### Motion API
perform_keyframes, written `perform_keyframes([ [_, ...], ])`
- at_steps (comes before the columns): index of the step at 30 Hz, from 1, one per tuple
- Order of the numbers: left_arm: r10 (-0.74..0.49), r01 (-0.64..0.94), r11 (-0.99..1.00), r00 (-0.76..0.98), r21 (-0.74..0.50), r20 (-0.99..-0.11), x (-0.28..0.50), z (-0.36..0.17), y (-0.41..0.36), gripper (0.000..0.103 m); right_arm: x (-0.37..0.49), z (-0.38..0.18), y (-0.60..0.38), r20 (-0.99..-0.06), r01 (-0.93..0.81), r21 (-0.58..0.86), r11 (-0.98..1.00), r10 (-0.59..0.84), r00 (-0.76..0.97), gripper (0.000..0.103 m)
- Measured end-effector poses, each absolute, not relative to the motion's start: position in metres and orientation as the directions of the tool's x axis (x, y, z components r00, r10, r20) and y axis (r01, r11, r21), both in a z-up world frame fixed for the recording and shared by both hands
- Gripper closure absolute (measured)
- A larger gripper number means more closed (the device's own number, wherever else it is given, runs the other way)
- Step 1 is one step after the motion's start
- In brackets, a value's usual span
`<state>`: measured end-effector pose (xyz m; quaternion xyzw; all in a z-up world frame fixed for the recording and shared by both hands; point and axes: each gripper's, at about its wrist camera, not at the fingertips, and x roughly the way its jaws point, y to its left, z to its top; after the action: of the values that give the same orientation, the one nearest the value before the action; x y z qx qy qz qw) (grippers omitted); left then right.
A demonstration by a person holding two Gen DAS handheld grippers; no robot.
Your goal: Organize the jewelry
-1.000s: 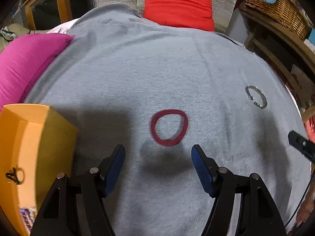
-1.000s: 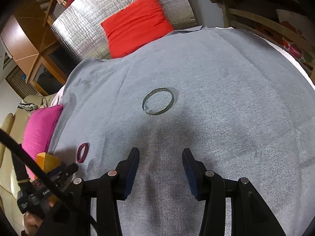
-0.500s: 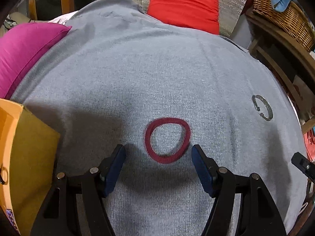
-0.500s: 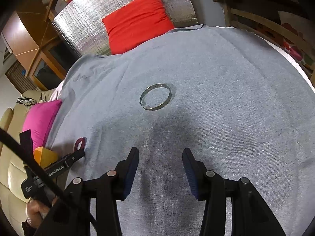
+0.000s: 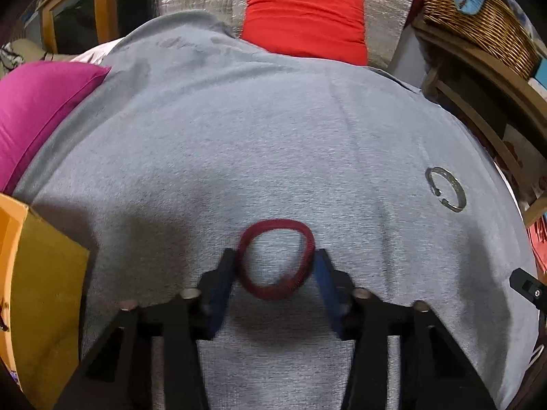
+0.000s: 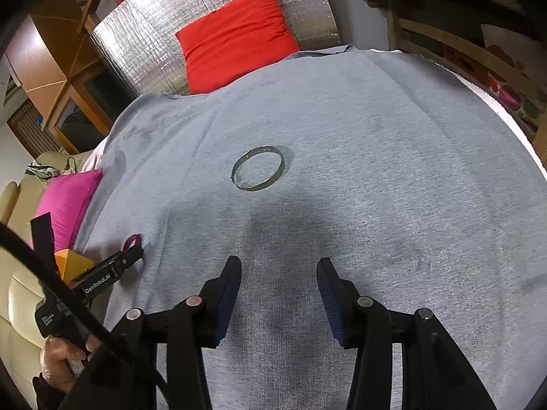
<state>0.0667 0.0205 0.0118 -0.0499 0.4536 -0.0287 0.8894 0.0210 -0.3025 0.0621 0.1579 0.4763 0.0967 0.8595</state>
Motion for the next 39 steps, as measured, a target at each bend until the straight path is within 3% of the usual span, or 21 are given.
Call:
perform_keyframes([
  [3, -0.116, 0.016, 0.991, 0.589, -0.132, -0.8, 0.066, 0.013, 0.02, 0.083, 0.021, 0.063, -0.302, -0.788, -0.018, 0.361, 0.933, 0.315, 0.529, 0.053],
  [7, -0.145, 0.011, 0.985, 0.59, -0.171, -0.794, 0.065, 0.014, 0.025, 0.092, 0.02, 0.063, -0.301, -0.788, -0.019, 0.36, 0.933, 0.315, 0.53, 0.053],
  [16, -0.165, -0.004, 0.978, 0.606, -0.211, -0.778, 0.056, 0.026, 0.026, 0.093, 0.027, 0.064, -0.303, -0.781, -0.013, 0.358, 0.934, 0.307, 0.544, 0.053],
  [20, -0.173, 0.016, 0.978, 0.626, -0.21, -0.761, 0.046, 0.038, 0.021, 0.093, 0.035, 0.065, -0.297, -0.769, -0.025, 0.333, 0.943, 0.287, 0.572, 0.04],
  [32, -0.156, 0.021, 0.983, 0.604, -0.181, -0.781, 0.036, 0.04, 0.011, 0.093, 0.083, 0.05, -0.267, -0.78, -0.035, 0.309, 0.95, 0.274, 0.562, 0.031],
  [39, -0.158, 0.03, 0.984, 0.595, -0.174, -0.788, 0.036, 0.038, 0.007, 0.093, 0.104, 0.042, -0.241, -0.81, -0.042, 0.208, 0.977, 0.196, 0.553, 0.029],
])
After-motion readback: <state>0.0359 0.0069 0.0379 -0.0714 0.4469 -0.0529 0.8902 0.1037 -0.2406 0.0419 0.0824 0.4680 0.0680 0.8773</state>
